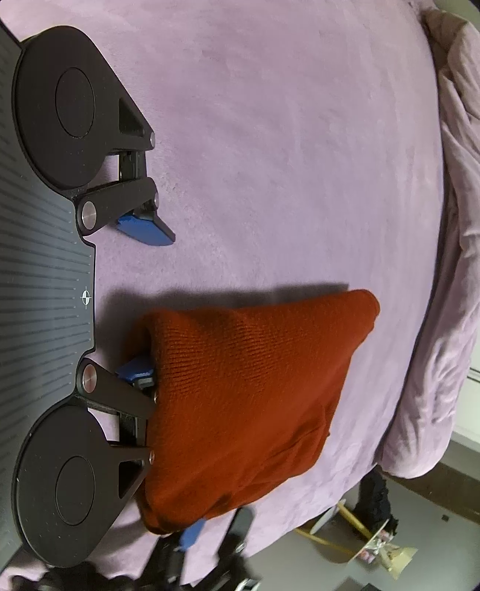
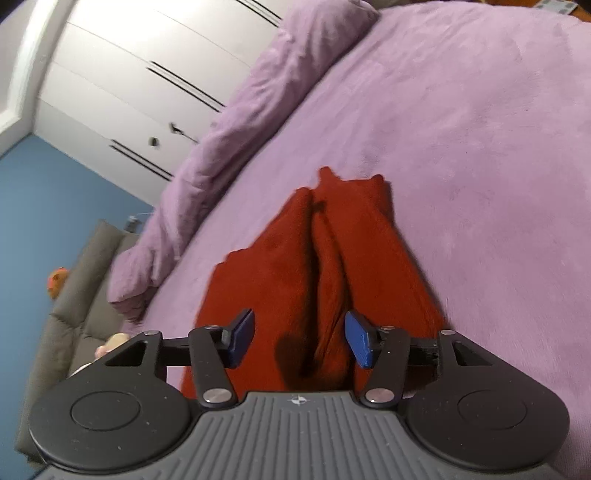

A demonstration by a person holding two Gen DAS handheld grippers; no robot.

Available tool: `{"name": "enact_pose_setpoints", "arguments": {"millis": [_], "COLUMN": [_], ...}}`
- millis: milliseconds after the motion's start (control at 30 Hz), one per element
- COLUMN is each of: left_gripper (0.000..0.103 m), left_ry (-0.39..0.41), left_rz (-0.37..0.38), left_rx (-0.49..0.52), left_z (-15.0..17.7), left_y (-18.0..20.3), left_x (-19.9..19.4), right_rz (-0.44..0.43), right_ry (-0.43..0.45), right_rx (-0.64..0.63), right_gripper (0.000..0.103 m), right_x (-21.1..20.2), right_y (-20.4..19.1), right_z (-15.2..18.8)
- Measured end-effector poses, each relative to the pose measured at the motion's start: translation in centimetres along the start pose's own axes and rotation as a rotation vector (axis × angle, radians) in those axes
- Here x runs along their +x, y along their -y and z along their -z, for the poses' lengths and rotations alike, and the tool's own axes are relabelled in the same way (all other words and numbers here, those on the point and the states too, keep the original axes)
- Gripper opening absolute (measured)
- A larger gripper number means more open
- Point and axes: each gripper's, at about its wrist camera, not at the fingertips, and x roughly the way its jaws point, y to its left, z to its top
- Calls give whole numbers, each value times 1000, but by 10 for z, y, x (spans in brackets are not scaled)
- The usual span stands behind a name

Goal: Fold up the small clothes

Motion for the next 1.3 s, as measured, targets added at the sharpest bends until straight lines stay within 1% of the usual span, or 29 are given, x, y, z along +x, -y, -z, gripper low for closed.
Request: {"name": "enact_pose_setpoints", "arguments": {"millis": [133,167,233,267,300,400,433,500,633,700,833,933,1000,1033,1100,1200,1267,1300], "left_gripper": [69,69,69,69,69,69,69,70,70,70,70,72,72,72,72,72,72,72], "left_ry": [-11,-12,-11,-12,-11,-10,-8,-2,-5,-4,-9,-15,-21,-23,-25,-25,-22,-23], "left_rz": [-1,0,3,8,18,40,41,48,50,54,48,44,47,50,55,57,54,49], "left_rx": [31,40,53,55,54,56,59,67,88,89,107,101,86,81,76,74,77,77], "left_z": [0,0,0,-1,-1,-1,-1,0,1,1,2,3,3,2,2,1,2,2], "left_y": [2,3,3,3,2,0,0,2,9,13,22,23,20,18,15,16,17,17], "left_x": [2,1,-1,-1,-3,-6,-8,-11,-9,-7,-3,-1,-1,0,-1,0,0,1], "right_rz": [-37,-31,-2,22,62,193,237,292,370,403,473,513,527,517,481,422,374,344], "right_ry": [-68,-77,-80,-80,-75,-33,-7,70,174,203,203,182,160,153,183,218,216,208], "right_rx": [11,0,-66,-117,-182,-428,-516,-665,-850,-896,-898,-901,-883,-853,-764,-585,-478,-429], "right_gripper": [55,54,45,28,19,16,16,15,15,15,15,15,20,22,31,38,42,42], "right_x": [29,36,47,52,56,58,56,47,36,32,38,45,51,51,32,-5,-29,-38], "right_y": [-1,-5,-16,-21,-30,-60,-71,-90,-112,-113,-102,-88,-75,-70,-62,-52,-42,-37], "right_z": [-10,-9,-7,-4,-3,9,14,24,32,31,26,27,28,28,29,34,42,48]}}
